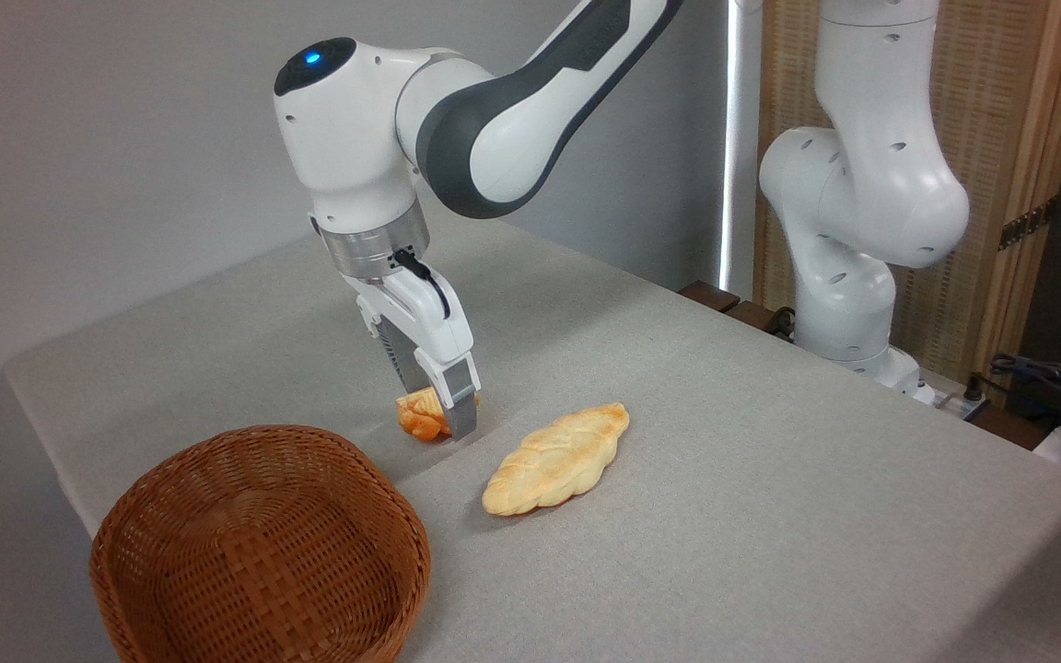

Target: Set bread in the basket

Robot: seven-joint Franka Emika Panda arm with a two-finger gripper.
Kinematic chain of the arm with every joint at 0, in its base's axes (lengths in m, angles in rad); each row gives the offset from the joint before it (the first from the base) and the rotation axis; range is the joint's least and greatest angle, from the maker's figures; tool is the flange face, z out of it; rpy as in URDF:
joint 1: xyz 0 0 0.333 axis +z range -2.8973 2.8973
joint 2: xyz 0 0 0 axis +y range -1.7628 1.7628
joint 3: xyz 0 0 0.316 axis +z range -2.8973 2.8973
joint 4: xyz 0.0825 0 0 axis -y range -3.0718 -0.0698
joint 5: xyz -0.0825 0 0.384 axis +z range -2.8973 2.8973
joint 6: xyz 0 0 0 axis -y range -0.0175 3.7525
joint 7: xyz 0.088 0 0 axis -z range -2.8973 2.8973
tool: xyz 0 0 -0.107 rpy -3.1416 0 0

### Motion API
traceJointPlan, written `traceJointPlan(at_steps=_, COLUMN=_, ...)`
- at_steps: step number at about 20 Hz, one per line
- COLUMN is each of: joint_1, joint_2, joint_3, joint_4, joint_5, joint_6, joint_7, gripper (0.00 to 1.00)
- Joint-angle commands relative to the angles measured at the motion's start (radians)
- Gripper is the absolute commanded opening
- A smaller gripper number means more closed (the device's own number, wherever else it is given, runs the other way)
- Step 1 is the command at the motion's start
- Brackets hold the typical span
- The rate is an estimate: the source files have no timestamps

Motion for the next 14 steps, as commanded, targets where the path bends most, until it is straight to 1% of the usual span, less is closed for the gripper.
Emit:
traceJointPlan(at_steps=1, joint_1=-0.006, joint_2=0.015, joint_3=0.001, joint_4=-0.005, joint_5=0.01, joint_6=0.025, joint_7=0.006, gripper=1.0)
traceJointPlan(at_steps=6, joint_1=-0.008, joint_2=0.026, joint_3=0.001, joint_4=0.004, joint_5=0.01, joint_6=0.028, joint_7=0.003, gripper=1.0)
traceJointPlan(at_steps=7, joint_1=-0.008, joint_2=0.024, joint_3=0.001, joint_4=0.004, joint_5=0.01, joint_6=0.028, joint_7=0.007, gripper=0.91)
traceJointPlan(at_steps=8, joint_1=-0.006, joint_2=0.024, joint_3=0.004, joint_4=0.007, joint_5=0.004, joint_6=0.028, joint_7=0.007, gripper=0.69)
traceJointPlan(at_steps=9, joint_1=-0.006, joint_2=0.024, joint_3=0.004, joint_4=0.009, joint_5=0.001, joint_6=0.028, joint_7=0.007, gripper=0.56)
traceJointPlan(at_steps=10, joint_1=-0.006, joint_2=0.026, joint_3=0.004, joint_4=0.012, joint_5=-0.001, joint_6=0.027, joint_7=0.007, gripper=0.49)
traceJointPlan(at_steps=11, joint_1=-0.006, joint_2=0.024, joint_3=0.004, joint_4=0.012, joint_5=-0.001, joint_6=0.027, joint_7=0.006, gripper=0.47)
traceJointPlan(at_steps=14, joint_1=-0.006, joint_2=0.026, joint_3=0.004, joint_4=0.012, joint_5=-0.001, joint_6=0.027, joint_7=0.007, gripper=0.47)
